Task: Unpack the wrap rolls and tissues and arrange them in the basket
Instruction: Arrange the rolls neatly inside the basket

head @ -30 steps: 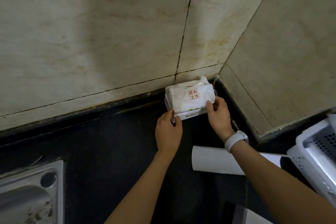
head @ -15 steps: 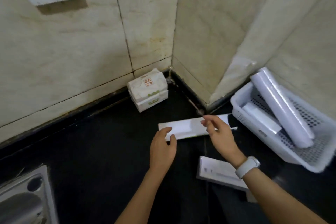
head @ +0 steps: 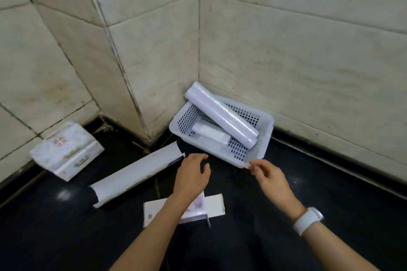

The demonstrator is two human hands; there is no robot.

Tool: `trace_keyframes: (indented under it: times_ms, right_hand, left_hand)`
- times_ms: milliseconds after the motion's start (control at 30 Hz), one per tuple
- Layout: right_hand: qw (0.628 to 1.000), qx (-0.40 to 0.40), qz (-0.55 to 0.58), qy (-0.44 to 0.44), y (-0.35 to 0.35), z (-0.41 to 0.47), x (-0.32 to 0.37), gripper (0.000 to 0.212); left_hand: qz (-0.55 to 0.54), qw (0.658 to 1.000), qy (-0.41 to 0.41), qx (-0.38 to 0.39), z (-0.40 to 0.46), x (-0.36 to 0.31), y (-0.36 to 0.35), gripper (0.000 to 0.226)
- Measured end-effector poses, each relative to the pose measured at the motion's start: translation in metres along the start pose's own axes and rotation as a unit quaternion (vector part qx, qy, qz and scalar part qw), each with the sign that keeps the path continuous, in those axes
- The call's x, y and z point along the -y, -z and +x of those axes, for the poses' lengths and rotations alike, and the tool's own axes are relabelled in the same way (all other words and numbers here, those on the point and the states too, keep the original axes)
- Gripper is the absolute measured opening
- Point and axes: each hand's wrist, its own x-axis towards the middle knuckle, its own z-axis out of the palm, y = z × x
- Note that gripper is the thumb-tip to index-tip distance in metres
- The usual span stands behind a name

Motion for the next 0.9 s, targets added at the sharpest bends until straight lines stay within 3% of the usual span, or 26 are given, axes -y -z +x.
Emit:
trace_keyframes:
  times_ms: [167,300,567,733,900]
  right_hand:
    - [0.998,0.009,-0.06,0.018,0.006,0.042,0.001,0.02]
    - [0.983,0.063,-0.157,0.075,-0.013,0.091,0.012,0.029]
    - [0.901,0.277,-0.328,0.061,-0.07,0.162,0.008,0.038]
    - [0.856,0.331,-0.383,0.107,-0.075,0.17,-0.002,0.038]
    - [0.824,0.307,-0.457,0.137,-0.073,0.171,-0.005,0.043]
  left_hand:
    - [0.195,0.979,-0.033,0.056,0.038,0.008,-0.018,0.046]
    - [0.259,0.965,-0.026,0.045,0.072,0.036,-0.014,0.043]
    - [0.264,0.959,-0.099,-0.007,0.085,0.066,-0.008,0.044]
    - [0.232,0.966,-0.112,-0.037,0.089,0.077,-0.018,0.043]
    - [0.22,0.967,-0.112,-0.067,0.089,0.079,-0.024,0.042]
